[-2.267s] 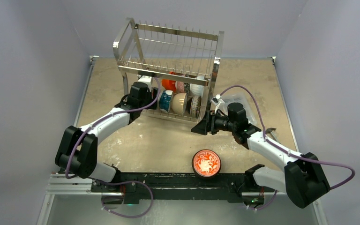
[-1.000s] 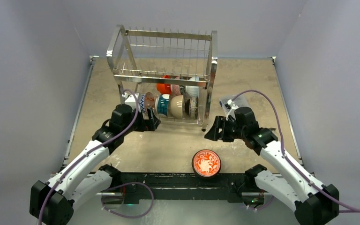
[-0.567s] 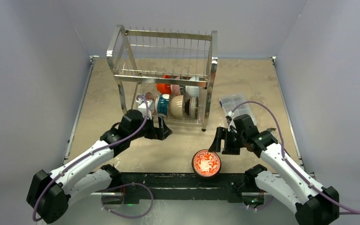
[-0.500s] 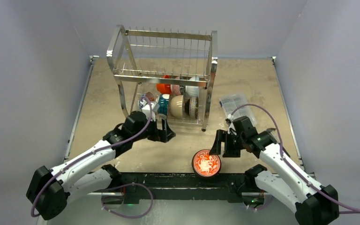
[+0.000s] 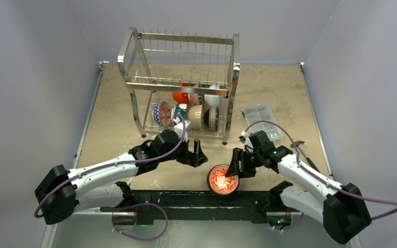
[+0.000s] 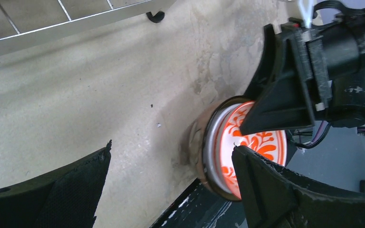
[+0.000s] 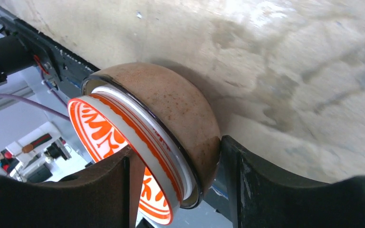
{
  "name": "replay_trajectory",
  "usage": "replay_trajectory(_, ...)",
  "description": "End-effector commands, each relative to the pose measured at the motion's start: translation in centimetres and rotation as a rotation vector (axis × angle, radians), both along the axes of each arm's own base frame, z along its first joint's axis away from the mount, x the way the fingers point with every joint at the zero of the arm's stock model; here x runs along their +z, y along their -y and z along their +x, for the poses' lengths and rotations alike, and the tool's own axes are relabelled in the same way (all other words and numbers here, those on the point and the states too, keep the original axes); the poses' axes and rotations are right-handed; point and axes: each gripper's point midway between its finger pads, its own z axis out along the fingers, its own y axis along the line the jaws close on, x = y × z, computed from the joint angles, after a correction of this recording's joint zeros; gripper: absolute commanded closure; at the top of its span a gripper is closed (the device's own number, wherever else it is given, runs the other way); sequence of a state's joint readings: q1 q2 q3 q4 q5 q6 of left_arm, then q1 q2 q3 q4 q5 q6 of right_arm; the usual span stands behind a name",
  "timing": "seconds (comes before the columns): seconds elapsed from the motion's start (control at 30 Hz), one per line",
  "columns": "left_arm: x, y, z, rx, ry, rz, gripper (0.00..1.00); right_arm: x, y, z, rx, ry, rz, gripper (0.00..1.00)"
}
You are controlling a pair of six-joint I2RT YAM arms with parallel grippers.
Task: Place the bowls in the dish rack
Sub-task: Move the bowl to the center of the board, then pick up the bowl from the center of the board.
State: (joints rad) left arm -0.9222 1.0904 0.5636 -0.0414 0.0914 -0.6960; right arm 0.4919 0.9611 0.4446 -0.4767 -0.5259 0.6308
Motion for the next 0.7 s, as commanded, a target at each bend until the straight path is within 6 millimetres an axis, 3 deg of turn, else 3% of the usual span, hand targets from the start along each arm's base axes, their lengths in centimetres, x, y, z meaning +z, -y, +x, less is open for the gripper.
replay_trajectory(0.0, 2.8, 1.6, 0.2, -0.030, 0.044, -0.043, 0.02, 2.1, -4.2, 1.2, 0.065, 0.047, 0.154, 0.41)
replay_trajectory(0.1, 2.4, 1.2, -0.3, -0.050, 0.044, 0.013, 0.02, 2.4, -6.3, 2.0, 0.094, 0.072, 0.169, 0.40)
replay_trajectory(0.17, 2.1, 0.5, -0.2, -0.051, 0.055, 0.070, 0.02, 2.8, -7.2, 3.5, 0.104, 0.118, 0.167, 0.40)
replay_trajectory(0.4, 0.8, 0.0, -1.1, -0.109, 0.055, 0.205, 0.08, 3.6, -8.1, 8.1, 0.095, 0.260, 0.075, 0.28)
replay_trajectory(0.53, -0.8, -0.2, -1.2, -0.107, 0.060, 0.319, 0.13, 4.1, -7.7, 8.2, 0.091, 0.286, 0.060, 0.19)
replay_trajectory(0.67, -1.7, 1.2, -2.1, -0.153, 0.059, 0.341, 0.21, 4.3, -6.6, 7.0, 0.089, 0.270, 0.042, 0.16)
